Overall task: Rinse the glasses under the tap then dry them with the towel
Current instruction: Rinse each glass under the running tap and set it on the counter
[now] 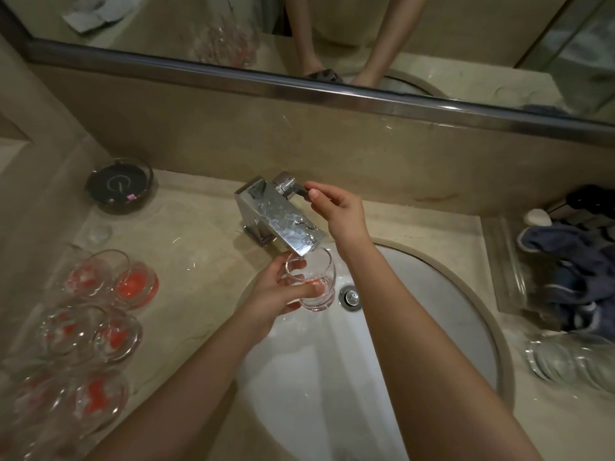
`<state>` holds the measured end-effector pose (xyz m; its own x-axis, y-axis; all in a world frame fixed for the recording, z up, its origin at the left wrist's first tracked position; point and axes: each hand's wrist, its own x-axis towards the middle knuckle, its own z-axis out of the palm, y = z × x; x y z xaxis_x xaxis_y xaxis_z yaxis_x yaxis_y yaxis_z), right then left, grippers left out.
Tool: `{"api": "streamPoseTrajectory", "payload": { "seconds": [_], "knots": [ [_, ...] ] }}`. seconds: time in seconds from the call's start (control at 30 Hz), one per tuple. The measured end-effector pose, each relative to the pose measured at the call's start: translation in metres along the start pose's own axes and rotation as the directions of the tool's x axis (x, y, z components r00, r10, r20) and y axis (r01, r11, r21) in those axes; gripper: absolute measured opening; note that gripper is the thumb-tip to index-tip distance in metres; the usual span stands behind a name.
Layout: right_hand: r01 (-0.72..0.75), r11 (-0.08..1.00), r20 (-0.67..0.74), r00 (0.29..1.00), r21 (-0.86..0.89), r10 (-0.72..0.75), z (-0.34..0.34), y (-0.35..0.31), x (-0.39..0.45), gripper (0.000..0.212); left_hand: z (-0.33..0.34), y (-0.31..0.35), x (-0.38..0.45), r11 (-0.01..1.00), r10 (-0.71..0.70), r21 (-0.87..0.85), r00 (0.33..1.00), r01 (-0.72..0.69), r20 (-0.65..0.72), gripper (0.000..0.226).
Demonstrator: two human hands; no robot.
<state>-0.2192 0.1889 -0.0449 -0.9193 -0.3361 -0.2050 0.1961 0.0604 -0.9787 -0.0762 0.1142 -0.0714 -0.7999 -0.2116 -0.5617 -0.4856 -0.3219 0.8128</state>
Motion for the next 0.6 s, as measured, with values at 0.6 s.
{"api": "streamPoseTrajectory", "payload": {
  "seconds": [0.6],
  "knots": [
    [-0.032, 0.994, 0.018, 0.999, 0.102, 0.03, 0.0004, -0.0001, 0.0094, 0.029, 0.0017, 0.0008, -0.0004, 1.0, -0.012, -0.025, 1.0, 0.011, -0.006, 0.073]
  ]
}}
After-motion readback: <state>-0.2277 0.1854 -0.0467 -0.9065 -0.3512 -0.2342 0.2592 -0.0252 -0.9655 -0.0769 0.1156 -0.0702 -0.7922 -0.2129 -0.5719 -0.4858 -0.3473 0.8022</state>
